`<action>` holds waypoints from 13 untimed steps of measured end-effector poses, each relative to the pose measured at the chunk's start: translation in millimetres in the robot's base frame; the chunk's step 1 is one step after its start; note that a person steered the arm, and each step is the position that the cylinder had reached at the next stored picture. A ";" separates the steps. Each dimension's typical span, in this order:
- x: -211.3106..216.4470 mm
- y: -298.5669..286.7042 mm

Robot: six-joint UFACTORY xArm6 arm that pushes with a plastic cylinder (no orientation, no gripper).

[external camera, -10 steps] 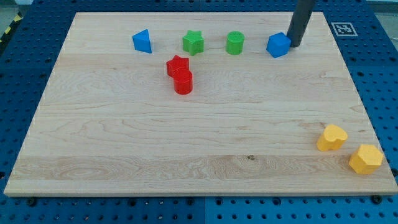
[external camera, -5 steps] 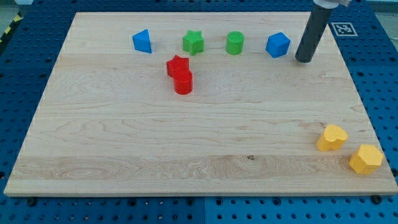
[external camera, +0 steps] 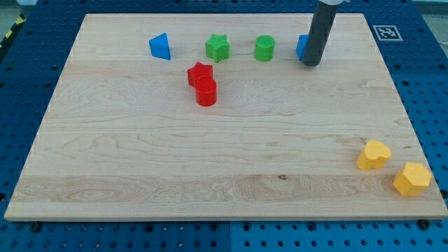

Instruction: Push the blue cube slightly to the left

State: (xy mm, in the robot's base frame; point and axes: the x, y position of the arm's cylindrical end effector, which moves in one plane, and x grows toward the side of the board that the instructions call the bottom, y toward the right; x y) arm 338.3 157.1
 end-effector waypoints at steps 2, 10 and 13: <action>42.3 0.5; 29.2 -106.8; 22.9 -150.9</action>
